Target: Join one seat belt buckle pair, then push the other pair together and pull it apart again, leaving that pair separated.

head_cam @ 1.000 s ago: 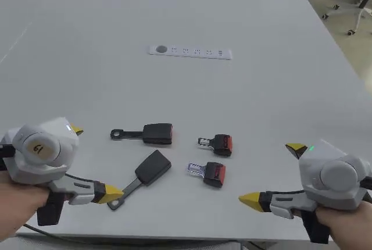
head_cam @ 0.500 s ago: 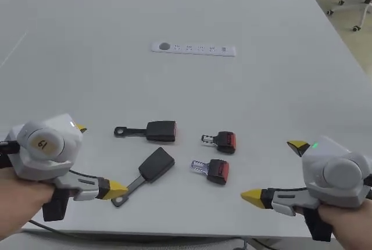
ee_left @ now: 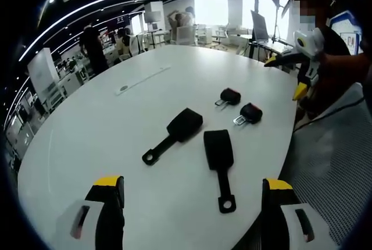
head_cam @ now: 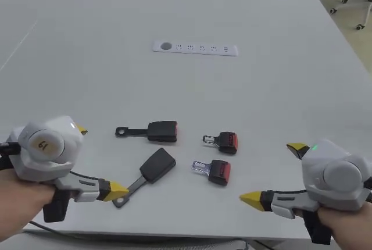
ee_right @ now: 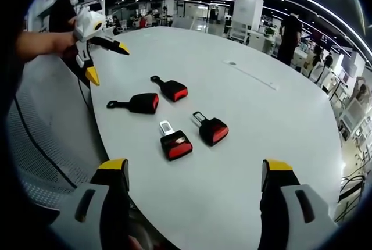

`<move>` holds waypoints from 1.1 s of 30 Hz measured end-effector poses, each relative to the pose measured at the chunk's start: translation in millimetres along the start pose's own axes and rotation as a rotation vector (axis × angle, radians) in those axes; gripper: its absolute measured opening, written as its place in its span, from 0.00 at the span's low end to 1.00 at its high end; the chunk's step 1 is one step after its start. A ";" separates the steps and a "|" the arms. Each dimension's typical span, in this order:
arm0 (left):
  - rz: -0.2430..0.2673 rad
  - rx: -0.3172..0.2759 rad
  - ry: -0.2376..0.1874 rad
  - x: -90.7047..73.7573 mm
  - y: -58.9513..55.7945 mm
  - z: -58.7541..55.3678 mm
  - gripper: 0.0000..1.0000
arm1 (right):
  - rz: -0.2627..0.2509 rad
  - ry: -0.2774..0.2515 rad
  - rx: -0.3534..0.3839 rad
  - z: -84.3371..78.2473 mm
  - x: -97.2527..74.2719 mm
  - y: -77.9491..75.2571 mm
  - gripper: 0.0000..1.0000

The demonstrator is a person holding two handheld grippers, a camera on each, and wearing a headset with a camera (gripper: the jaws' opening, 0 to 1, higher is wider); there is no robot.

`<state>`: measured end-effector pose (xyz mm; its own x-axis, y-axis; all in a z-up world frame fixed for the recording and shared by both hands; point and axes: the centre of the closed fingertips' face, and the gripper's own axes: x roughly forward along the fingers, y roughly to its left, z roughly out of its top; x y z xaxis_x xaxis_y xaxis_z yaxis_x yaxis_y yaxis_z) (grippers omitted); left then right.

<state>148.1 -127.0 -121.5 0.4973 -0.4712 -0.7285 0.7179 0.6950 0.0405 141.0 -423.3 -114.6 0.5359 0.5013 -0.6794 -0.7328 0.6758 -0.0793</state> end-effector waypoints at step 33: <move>-0.016 -0.003 0.050 -15.8 -7.4 -17.2 0.98 | 0.012 0.010 -0.044 1.5 -17.4 -0.9 0.92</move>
<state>126.5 -115.3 -122.0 0.4602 -0.4547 -0.7625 0.7241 0.6892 0.0261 133.0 -431.8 -101.6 0.5225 0.5039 -0.6878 -0.7573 0.6450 -0.1027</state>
